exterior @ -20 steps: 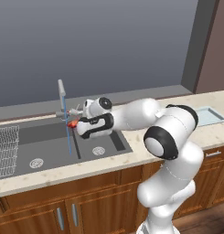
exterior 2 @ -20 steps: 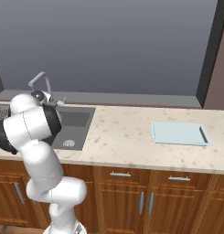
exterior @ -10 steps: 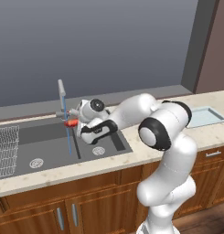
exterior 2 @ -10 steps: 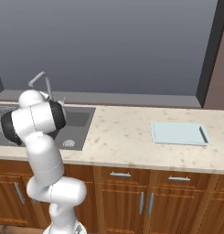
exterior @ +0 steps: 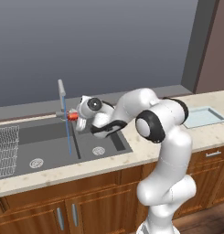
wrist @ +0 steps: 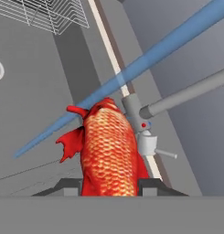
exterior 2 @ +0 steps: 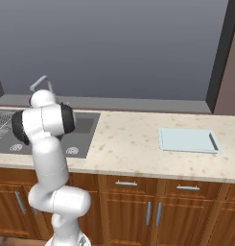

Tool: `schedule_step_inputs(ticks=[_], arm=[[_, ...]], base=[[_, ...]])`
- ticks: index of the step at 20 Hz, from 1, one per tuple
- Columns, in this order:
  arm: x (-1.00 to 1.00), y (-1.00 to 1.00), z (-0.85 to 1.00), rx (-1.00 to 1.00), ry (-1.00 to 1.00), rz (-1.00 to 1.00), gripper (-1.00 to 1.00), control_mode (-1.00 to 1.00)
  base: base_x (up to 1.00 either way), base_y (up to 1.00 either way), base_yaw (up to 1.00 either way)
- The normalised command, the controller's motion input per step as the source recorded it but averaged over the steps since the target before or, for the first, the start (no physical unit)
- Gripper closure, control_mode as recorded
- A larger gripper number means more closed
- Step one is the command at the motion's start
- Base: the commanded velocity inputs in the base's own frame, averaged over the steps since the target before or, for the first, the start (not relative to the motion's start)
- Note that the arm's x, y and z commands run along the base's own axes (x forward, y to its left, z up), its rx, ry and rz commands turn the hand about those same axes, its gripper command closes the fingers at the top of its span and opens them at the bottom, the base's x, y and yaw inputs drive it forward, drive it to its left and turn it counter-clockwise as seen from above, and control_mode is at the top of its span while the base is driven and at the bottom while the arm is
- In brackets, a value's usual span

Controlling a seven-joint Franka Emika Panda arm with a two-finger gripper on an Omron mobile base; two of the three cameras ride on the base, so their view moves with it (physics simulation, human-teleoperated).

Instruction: Take the fish out of the fridge, briefly rinse it in the sink, and place it on the tray next to the sink.

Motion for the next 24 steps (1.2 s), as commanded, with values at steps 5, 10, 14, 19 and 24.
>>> schedule_step_inputs(ticks=[5, 10, 14, 19, 24], arm=[[0.18, 0.29, -0.03, -0.01, 0.00, -0.03, 1.00, -1.00], [0.28, 0.44, -0.01, 0.00, 0.00, 0.00, 1.00, -1.00], [0.50, 0.29, 0.00, 0.00, 0.00, -0.01, 1.00, -1.00], [0.30, 0.03, 0.00, 0.00, 0.01, -0.03, 1.00, -1.00], [-0.53, -0.13, 0.40, 0.03, -0.10, 0.00, 1.00, -1.00]], base=[[0.00, 0.00, 0.00], [0.00, 0.00, 0.00], [0.00, 0.00, 0.00], [0.00, 0.00, 0.00], [0.00, 0.00, 0.00]])
